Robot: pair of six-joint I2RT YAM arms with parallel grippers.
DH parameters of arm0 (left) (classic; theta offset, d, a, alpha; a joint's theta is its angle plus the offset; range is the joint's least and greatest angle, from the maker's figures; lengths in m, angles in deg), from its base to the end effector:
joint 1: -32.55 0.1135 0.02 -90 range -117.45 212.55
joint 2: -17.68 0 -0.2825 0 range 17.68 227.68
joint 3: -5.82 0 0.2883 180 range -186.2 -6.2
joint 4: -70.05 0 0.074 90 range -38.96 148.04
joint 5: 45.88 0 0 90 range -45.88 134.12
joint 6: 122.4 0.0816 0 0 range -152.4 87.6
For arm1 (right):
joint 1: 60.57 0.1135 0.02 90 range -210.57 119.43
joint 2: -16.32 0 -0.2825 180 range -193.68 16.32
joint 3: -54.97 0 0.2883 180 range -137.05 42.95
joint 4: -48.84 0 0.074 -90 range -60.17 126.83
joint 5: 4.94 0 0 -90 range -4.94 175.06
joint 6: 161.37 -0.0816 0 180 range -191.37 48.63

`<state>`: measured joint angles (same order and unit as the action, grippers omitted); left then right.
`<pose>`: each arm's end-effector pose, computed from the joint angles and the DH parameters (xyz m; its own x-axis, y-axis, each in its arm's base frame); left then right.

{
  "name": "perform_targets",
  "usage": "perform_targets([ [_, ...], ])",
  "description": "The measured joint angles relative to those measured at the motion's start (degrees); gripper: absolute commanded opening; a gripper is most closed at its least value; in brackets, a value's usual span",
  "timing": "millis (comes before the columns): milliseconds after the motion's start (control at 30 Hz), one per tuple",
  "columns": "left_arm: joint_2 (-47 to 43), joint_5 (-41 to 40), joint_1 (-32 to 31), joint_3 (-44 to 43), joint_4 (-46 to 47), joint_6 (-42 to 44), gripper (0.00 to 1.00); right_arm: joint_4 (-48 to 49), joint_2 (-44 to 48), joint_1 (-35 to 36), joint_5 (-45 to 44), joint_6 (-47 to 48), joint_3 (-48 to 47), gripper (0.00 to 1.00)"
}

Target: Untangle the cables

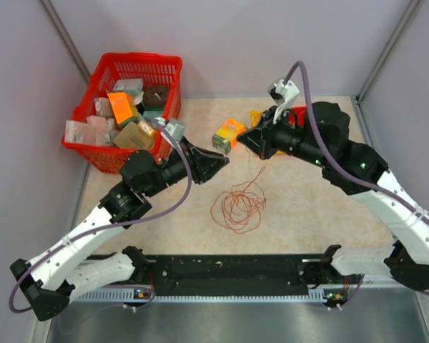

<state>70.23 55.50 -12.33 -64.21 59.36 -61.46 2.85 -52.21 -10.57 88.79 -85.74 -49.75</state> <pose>0.1843 -0.2062 0.4426 -0.3302 -0.3432 -0.8793 0.7667 0.4458 -0.4619 0.1903 0.2351 0.5202 -0.3059 0.0207 -0.9518 -0.7533 0.6061 0.2553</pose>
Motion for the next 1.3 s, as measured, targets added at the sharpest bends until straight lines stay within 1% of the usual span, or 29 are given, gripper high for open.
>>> perform_targets([
  [67, -0.1, 2.0, 0.0, 3.2, 0.4, 0.5, 0.61, -1.3, 0.5, 0.0, -0.3, -1.7, -1.0, 0.00],
  [100, -0.3, 2.9, 0.0, 4.8, 0.8, 0.8, 0.78, -2.0, 0.8, 0.0, -0.4, -2.4, -1.4, 0.00],
  [133, -0.6, 3.9, 0.0, 6.3, 1.1, 1.0, 0.90, -2.6, 1.1, 0.0, -0.5, -3.1, -2.0, 0.00],
  [167, -0.9, 4.9, 0.0, 7.9, 1.8, 1.3, 0.93, -3.0, 1.3, 0.0, -0.7, -3.7, -2.6, 0.00],
  [233, -1.5, 7.1, 0.0, 10.2, 2.7, 1.6, 0.92, -4.0, 1.4, 0.0, -0.7, -4.8, -4.7, 0.00],
  [333, -1.4, 10.4, -0.2, 11.1, 4.4, 1.7, 0.83, -4.3, 1.4, 0.0, -0.5, -5.9, -7.5, 0.00],
  [367, -1.2, 11.2, -0.7, 11.3, 5.3, 1.8, 0.82, -4.3, 1.4, 0.0, -0.4, -6.3, -8.4, 0.00],
  [433, -0.5, 12.0, -2.5, 11.3, 6.9, 2.1, 0.84, -4.3, 1.4, 0.0, -0.2, -6.8, -9.9, 0.00],
  [533, 2.1, 11.2, -6.1, 11.3, 8.6, 3.6, 0.89, -4.3, 1.1, 0.0, 0.6, -7.4, -11.7, 0.00],
  [633, 5.8, 9.0, -8.2, 11.2, 8.5, 5.2, 0.89, -4.3, 0.6, 0.0, 1.5, -7.9, -12.7, 0.00],
  [700, 8.6, 7.0, -8.5, 11.0, 8.4, 6.6, 0.82, -4.4, 0.3, 0.0, 2.3, -8.3, -12.9, 0.00],
  [733, 10.1, 5.6, -8.5, 11.0, 8.2, 7.3, 0.76, -4.6, 0.2, 0.0, 2.7, -8.4, -12.9, 0.00],
  [767, 11.4, 4.3, -8.5, 11.0, 8.0, 7.8, 0.67, -4.9, -0.1, 0.0, 3.0, -8.5, -13.2, 0.00],
  [833, 13.6, 2.1, -8.5, 11.0, 7.6, 8.6, 0.40, -5.2, -0.6, 0.0, 3.7, -8.8, -14.0, 0.00],
  [867, 14.6, 0.8, -8.5, 11.0, 7.6, 8.8, 0.23, -5.2, -0.9, 0.0, 4.0, -8.8, -14.5, 0.00],
  [900, 15.6, -0.2, -8.5, 11.0, 7.6, 9.0, 0.03, -5.3, -1.0, 0.0, 4.1, -8.8, -15.1, 0.00],
  [933, 16.5, -1.5, -8.5, 11.1, 7.5, 9.0, 0.00, -5.6, -1.2, 0.0, 4.3, -8.8, -16.0, 0.00],
  [1067, 17.6, -7.3, -8.5, 13.4, 7.5, 7.1, 0.00, -7.6, -2.2, 0.0, 3.8, -7.5, -21.7, 0.00],
  [1200, 17.6, -11.6, -8.0, 19.1, 7.9, 2.8, 0.00, -9.1, -3.6, 0.0, 2.1, -4.8, -30.8, 0.00],
  [1300, 17.6, -14.0, -7.6, 23.3, 7.5, -1.1, 0.00, -9.2, -3.5, 0.0, 0.1, -2.6, -35.5, 0.00],
])
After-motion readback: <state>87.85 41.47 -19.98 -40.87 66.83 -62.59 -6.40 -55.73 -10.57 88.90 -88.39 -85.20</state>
